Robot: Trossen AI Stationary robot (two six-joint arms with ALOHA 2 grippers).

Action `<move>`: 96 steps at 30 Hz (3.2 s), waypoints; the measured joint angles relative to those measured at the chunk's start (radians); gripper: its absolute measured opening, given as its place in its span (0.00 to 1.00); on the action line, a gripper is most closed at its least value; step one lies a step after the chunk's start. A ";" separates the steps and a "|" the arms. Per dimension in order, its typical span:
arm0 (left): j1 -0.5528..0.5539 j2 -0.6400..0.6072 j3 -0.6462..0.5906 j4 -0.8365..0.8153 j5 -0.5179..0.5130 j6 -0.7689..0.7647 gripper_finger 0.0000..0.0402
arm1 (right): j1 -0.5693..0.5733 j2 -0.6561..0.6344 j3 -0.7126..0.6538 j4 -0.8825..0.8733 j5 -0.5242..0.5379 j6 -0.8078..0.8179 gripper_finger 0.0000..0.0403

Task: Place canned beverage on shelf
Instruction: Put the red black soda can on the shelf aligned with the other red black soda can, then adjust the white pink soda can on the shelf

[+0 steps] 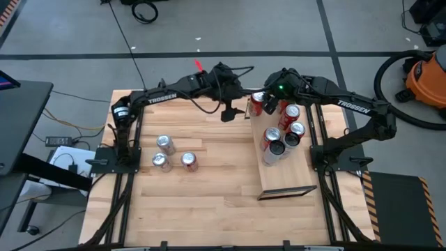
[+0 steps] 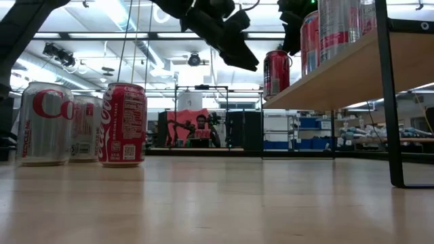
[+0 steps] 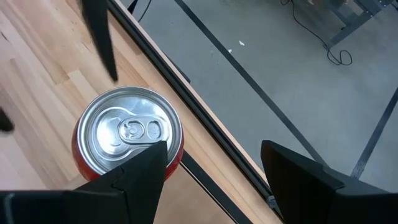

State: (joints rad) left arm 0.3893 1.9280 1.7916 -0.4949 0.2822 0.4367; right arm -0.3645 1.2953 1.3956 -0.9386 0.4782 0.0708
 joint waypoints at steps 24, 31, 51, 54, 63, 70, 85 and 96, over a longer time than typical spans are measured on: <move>-0.023 0.076 0.001 0.166 -0.061 -0.054 0.57 | 0.002 0.000 0.036 -0.003 -0.002 -0.021 0.67; -0.022 0.093 0.000 0.211 -0.061 -0.070 0.54 | 0.002 0.017 0.037 0.001 -0.059 -0.021 0.67; -0.030 0.133 0.000 0.299 -0.085 -0.138 0.54 | 0.006 0.021 0.039 -0.035 -0.053 0.008 0.67; -0.028 0.116 0.000 0.249 -0.089 -0.121 0.54 | 0.022 0.015 0.044 -0.016 -0.043 -0.006 0.67; -0.028 0.063 0.001 0.124 -0.009 -0.052 0.54 | 0.122 -0.011 0.062 0.020 0.065 -0.013 0.67; -0.028 0.056 0.000 0.082 0.030 -0.106 0.54 | 0.281 -0.095 -0.033 0.065 0.192 0.024 0.65; -0.149 -0.081 0.001 0.025 -0.236 -0.163 0.54 | 0.477 -0.266 -0.223 0.498 0.326 -0.203 0.64; -0.218 -0.105 0.001 0.020 -0.271 -0.236 0.54 | 0.585 -0.288 -0.227 0.476 0.330 -0.188 0.64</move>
State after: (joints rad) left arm 0.1715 1.8234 1.7927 -0.4745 0.0117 0.2011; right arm 0.2202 1.0074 1.1683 -0.4628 0.8078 -0.1169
